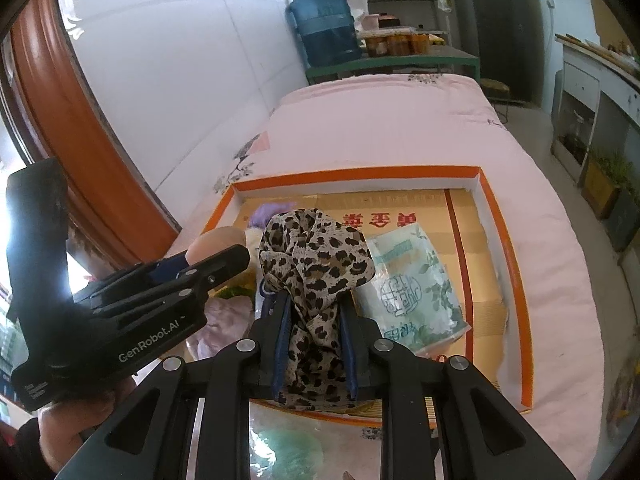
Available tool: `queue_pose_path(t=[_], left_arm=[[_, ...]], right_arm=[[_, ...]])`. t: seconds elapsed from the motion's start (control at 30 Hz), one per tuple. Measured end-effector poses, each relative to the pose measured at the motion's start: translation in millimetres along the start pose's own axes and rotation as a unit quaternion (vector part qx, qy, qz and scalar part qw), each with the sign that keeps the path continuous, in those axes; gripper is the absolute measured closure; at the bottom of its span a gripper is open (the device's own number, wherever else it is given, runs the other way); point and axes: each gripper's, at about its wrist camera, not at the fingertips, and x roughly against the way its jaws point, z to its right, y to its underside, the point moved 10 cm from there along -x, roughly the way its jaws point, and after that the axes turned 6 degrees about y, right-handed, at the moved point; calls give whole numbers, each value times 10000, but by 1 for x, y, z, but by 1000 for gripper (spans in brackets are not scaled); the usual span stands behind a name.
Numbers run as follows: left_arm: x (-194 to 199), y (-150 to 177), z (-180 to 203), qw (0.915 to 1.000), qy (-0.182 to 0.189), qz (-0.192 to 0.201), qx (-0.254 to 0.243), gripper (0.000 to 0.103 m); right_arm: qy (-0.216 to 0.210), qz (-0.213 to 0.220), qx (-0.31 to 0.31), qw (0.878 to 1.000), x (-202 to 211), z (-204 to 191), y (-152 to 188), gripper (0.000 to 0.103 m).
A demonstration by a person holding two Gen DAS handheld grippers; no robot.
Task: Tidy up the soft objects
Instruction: 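Lower the peach sponge with left tool while right tool lowers the leopard cloth into the box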
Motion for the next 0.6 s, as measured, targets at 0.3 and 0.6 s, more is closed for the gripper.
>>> queue_pose_path(t=[0.3,0.6], left_arm=[[-9,8,-3,9998,17,-165,56,65],[-6,8,-2,9999,30,-135,68,65]], right_arm=[[7,-95,-59,9999,-12,3,0,78],[55,-7,41,10000,-9,1,0,55]])
